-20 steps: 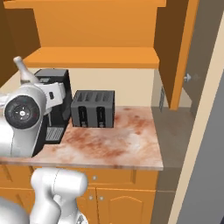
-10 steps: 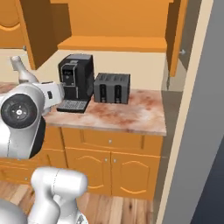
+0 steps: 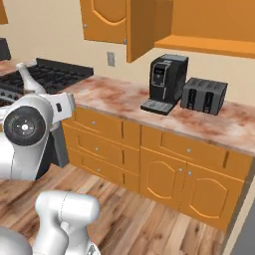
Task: There is a bowl on the dining counter. Grab a lemon wedge from the fridge and place it in the bowl. Then get the liquor bottle and glass cup from the cabinet and place them next to the bowl.
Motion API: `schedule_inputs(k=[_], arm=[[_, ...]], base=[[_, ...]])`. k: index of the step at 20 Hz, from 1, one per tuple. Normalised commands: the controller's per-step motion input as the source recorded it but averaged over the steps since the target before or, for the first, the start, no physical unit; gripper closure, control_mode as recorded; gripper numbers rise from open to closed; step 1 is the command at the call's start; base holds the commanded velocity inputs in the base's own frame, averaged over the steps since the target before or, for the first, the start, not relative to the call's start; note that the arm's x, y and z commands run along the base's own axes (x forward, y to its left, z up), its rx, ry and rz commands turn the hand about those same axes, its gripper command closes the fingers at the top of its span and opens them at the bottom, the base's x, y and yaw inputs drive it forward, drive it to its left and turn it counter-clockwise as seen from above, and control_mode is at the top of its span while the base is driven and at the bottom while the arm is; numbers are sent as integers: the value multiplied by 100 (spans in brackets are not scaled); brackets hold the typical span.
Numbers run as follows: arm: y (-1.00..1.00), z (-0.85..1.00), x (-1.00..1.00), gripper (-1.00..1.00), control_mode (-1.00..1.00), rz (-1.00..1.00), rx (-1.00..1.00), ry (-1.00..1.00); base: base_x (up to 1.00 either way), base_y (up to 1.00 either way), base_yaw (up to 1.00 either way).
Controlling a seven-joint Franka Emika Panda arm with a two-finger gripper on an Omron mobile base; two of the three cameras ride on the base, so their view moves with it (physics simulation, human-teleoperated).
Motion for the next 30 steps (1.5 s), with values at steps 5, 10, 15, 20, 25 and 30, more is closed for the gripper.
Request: schedule_inputs(k=[5, 10, 15, 20, 25, 30], arm=[[0, 0, 0, 100, 100, 0, 0, 0], [0, 0, 0, 100, 100, 0, 0, 0], [0, 0, 0, 100, 100, 0, 0, 0], [0, 0, 0, 100, 100, 0, 0, 0], [0, 0, 0, 100, 100, 0, 0, 0], [0, 0, 0, 100, 100, 0, 0, 0]], base=[[-11, 100, 45], [45, 100, 44], [89, 99, 45], [82, 98, 50], [84, 84, 53], [88, 85, 52]])
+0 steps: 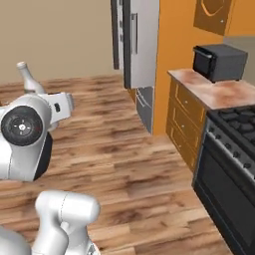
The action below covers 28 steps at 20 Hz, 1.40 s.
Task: There is a bowl on the dining counter. Grab a lemon wedge from the fridge and place it in the bowl. Then get the liquor bottle and glass cup from the cabinet and place them next to the bowl.
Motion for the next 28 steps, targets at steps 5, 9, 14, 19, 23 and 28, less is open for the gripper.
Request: schedule_inputs(k=[5, 9, 14, 19, 23, 28], arm=[[0, 0, 0, 100, 100, 0, 0, 0], [0, 0, 0, 100, 100, 0, 0, 0], [0, 0, 0, 100, 100, 0, 0, 0], [0, 0, 0, 100, 100, 0, 0, 0], [0, 0, 0, 100, 100, 0, 0, 0], [0, 0, 0, 100, 100, 0, 0, 0]], base=[[97, 87, 46], [100, 60, 29], [100, 55, 20], [100, 54, 16], [100, 49, 12], [100, 49, 7]])
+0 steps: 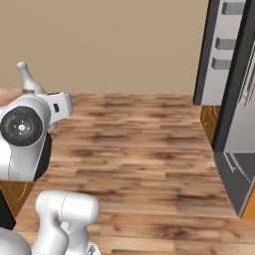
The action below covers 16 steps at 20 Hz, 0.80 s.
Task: There is a bowl on the dining counter. Grab a lemon wedge from the fridge and place it in the bowl. Then get the liquor bottle and glass cup from the cabinet and place them next to the bowl.
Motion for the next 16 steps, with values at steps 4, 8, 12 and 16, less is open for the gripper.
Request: schedule_inputs(k=[4, 8, 12, 16], arm=[[0, 0, 0, 100, 100, 0, 0, 0], [0, 0, 0, 100, 100, 0, 0, 0], [0, 0, 0, 100, 100, 0, 0, 0], [0, 0, 0, 100, 100, 0, 0, 0]], base=[[100, 47, 6], [100, 46, 7], [100, 45, 10], [100, 40, 13]])
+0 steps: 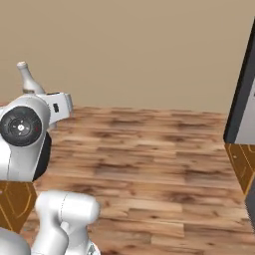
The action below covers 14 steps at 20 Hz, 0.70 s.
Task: There is a bowl on the dining counter. Grab a lemon wedge from the fridge and place it in the bowl. Then get the liquor bottle and glass cup from the cabinet and place them next to the bowl.
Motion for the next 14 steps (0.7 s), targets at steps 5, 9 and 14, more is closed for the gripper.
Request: schedule_inputs(k=[5, 9, 14], arm=[[0, 0, 0, 100, 100, 0, 0, 0], [0, 0, 0, 100, 100, 0, 0, 0], [0, 0, 0, 100, 100, 0, 0, 0]], base=[[100, 37, 15], [100, 38, 20], [100, 32, 35]])
